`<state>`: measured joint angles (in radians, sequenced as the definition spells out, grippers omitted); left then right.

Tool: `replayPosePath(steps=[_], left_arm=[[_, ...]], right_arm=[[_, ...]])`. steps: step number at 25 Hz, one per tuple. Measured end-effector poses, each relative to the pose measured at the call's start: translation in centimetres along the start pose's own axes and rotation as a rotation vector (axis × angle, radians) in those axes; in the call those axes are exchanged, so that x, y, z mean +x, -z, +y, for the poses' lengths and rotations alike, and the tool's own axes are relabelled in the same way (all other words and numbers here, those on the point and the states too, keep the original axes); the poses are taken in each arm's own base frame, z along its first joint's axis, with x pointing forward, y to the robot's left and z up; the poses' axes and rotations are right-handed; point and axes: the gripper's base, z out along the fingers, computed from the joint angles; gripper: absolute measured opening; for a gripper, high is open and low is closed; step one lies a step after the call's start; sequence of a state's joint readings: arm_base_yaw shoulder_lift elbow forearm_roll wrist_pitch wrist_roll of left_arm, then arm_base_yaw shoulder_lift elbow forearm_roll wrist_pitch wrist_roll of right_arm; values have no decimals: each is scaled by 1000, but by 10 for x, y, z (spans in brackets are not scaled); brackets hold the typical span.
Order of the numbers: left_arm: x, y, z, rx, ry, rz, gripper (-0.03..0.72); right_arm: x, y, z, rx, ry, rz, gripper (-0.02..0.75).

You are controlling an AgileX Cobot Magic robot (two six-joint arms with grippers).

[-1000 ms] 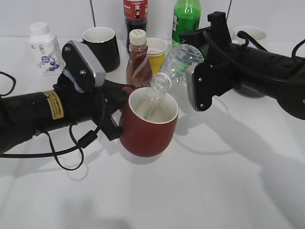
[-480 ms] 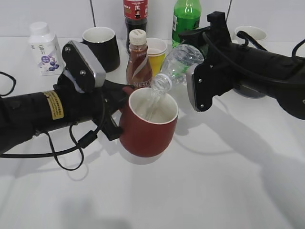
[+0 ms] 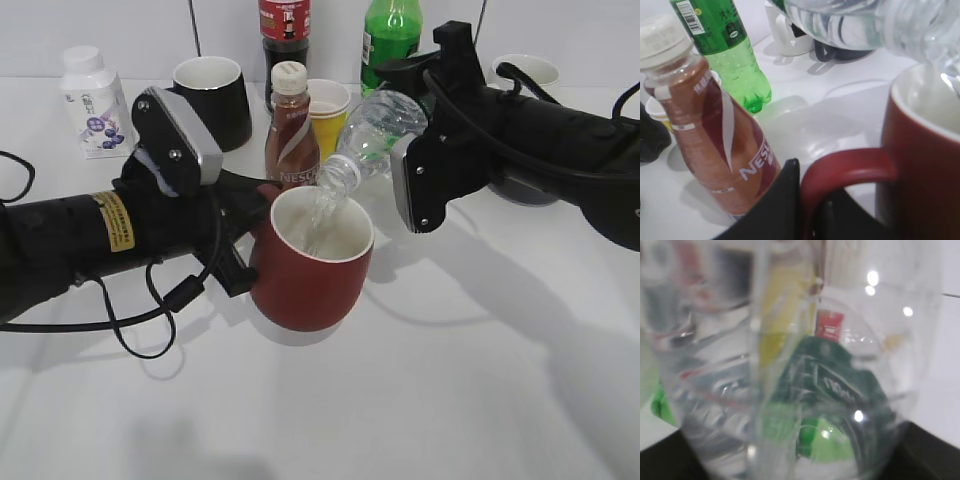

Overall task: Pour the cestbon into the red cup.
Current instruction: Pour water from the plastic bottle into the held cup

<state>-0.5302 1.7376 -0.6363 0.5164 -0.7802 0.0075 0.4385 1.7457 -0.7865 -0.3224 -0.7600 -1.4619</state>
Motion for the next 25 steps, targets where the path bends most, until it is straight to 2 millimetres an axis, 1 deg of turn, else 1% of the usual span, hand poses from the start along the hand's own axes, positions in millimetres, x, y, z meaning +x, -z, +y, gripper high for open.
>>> replayPosePath(steps=[18, 21, 25], left_arm=[[0, 0, 0, 1, -2, 3, 38], [0, 0, 0, -5, 4, -3, 38], [-3, 0, 2, -22, 20, -37, 38]], right_arm=[[0, 0, 0, 2, 3, 0, 465], [-1, 1, 2, -5, -36, -1, 465], [-2, 4, 7, -20, -152, -1, 465]])
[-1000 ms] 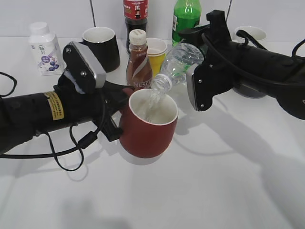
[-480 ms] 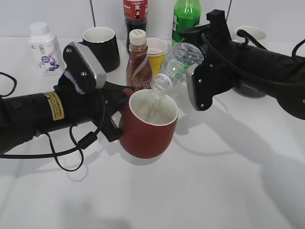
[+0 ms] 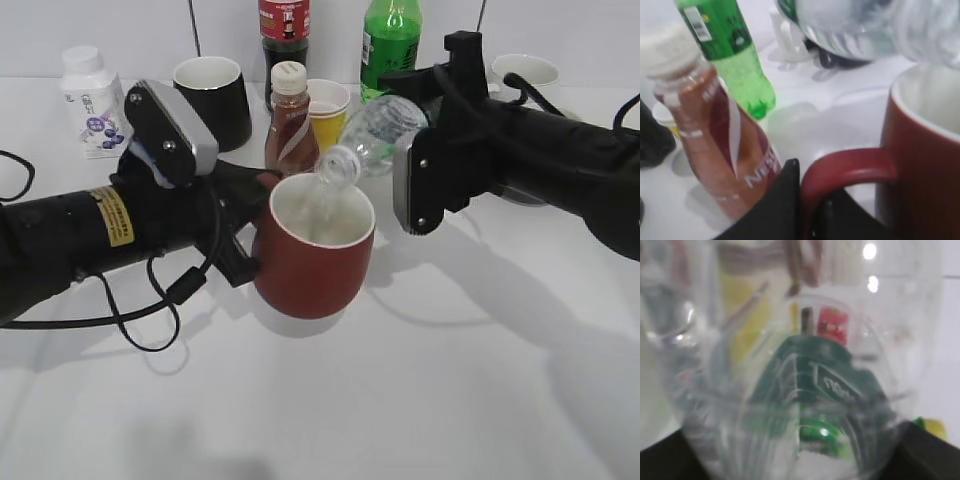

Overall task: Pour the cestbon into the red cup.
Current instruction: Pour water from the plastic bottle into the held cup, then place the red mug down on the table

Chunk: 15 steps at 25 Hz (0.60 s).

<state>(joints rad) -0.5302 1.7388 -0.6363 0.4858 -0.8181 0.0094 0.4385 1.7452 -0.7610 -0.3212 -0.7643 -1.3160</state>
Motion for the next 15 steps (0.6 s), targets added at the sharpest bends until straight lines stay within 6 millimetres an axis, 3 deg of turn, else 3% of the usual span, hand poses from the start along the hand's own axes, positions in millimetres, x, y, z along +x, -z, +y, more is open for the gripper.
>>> replayPosePath(steps=[10, 15], left_arm=[[-2, 2, 6, -72, 66, -31, 38], [-7, 17, 8, -144, 82, -40, 38]], right_arm=[[-4, 0, -8, 75, -517, -63, 465], [-10, 3, -20, 159, -832, -192, 465]])
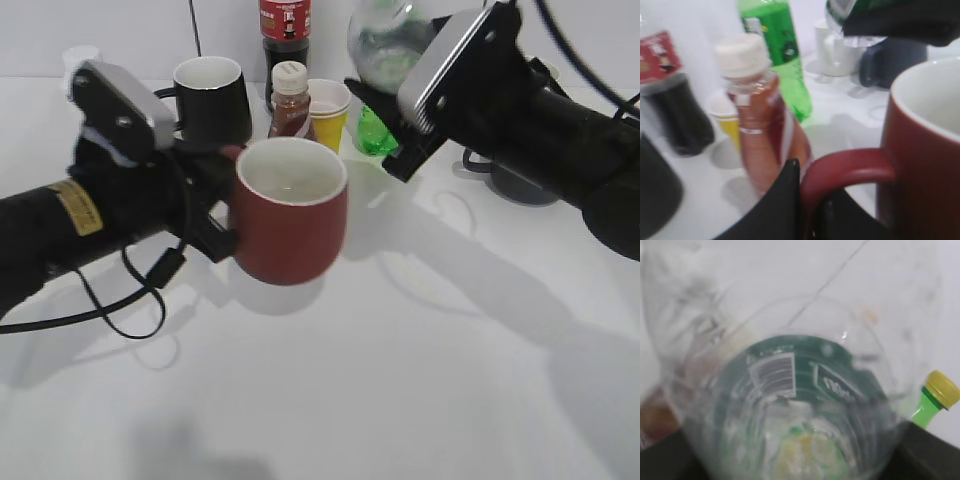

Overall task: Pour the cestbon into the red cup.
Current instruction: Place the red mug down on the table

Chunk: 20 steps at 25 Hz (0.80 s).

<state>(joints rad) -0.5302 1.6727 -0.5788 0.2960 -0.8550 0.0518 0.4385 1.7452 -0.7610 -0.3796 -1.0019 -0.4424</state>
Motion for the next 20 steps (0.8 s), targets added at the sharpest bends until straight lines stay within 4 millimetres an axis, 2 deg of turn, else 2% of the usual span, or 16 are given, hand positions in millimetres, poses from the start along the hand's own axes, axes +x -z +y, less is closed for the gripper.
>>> replayPosePath(steps=[8, 14, 20], left_arm=[[0, 34, 18, -281, 119, -35, 38], [5, 46, 36, -453, 191, -57, 38], [15, 59, 69, -579, 187, -51, 38]], right_arm=[[-5, -2, -5, 35, -347, -53, 465], [-1, -1, -14, 132, -460, -25, 465], [4, 0, -20, 209, -513, 9, 465]])
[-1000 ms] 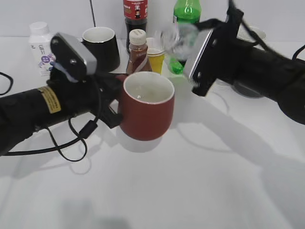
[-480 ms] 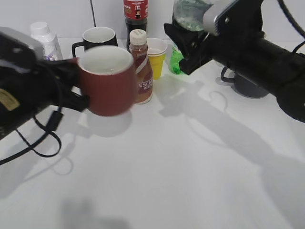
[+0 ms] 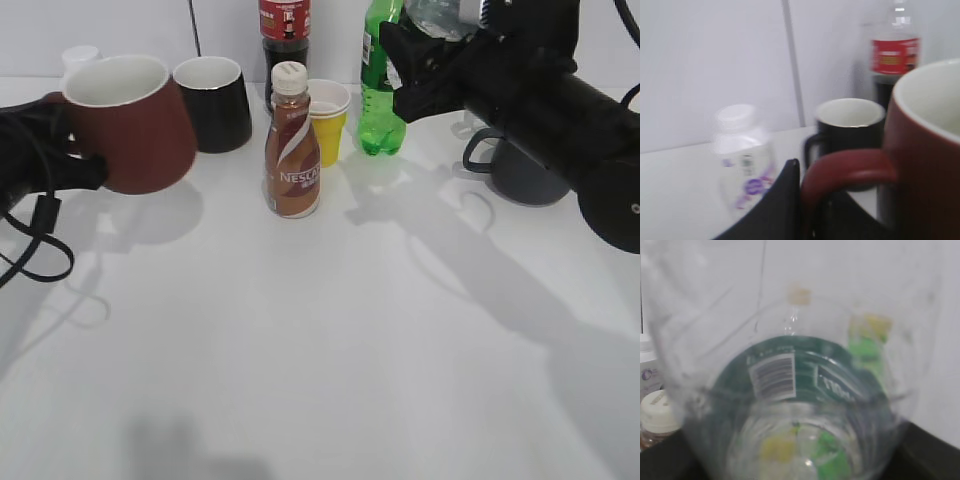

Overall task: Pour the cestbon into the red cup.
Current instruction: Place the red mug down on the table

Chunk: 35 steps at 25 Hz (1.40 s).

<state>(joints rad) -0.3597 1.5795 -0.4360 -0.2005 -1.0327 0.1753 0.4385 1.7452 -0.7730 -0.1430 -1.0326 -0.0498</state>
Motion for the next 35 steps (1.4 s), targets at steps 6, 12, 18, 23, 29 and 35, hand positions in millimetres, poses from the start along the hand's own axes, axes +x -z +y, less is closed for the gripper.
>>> replayPosePath(steps=[6, 12, 18, 23, 29, 35], left_arm=[[17, -23, 8, -18, -26, 39, 38], [41, -53, 2, -8, -40, 74, 38], [56, -81, -2, -11, -40, 77, 38], [67, -96, -3, -13, -41, 84, 38], [78, -97, -2, -16, -42, 122, 38], [77, -97, -2, -16, -32, 112, 179]], right_arm=[[5, -1, -4, 45, -26, 20, 465], [30, -2, -9, 126, -34, 114, 465], [39, -2, -9, 127, -37, 146, 465], [39, -2, -9, 127, -37, 147, 465], [39, -2, -9, 127, -35, 148, 465], [40, -2, -9, 127, -35, 150, 465]])
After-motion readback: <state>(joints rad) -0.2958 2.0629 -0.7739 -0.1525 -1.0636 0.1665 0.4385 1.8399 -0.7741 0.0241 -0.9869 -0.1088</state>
